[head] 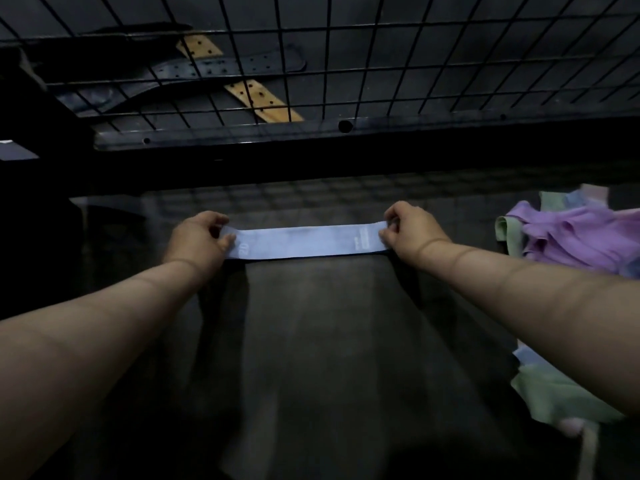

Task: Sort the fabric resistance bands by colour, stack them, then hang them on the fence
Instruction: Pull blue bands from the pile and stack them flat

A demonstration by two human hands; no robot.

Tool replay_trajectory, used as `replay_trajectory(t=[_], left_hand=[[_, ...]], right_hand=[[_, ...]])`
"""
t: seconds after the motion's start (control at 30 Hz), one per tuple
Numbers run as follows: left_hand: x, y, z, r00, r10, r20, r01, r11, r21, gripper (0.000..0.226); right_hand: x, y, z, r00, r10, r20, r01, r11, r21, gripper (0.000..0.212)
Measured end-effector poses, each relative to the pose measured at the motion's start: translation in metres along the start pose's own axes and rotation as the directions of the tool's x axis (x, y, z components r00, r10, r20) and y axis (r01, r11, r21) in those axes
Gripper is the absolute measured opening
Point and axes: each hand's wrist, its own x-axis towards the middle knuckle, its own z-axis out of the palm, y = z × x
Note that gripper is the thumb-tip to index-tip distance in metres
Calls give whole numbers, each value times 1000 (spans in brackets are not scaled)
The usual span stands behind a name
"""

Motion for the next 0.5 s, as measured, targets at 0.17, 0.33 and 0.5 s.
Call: replay_trajectory(t=[0.17,0.33,0.5], left_hand=[[-2,-4,-1,973,198,116,-224,929,294,67],[-4,0,-1,951,211,227,-281,895,348,74],[-3,1,1,948,224,225,-289,900,325,66]], right_hand=[[-6,0,-9,939,-271,211,339,826,-451,74],[-2,-3,-5,930,-264,254,353,832,-428,62],[-1,2,-5,945,-231,230,294,910,-293,71]])
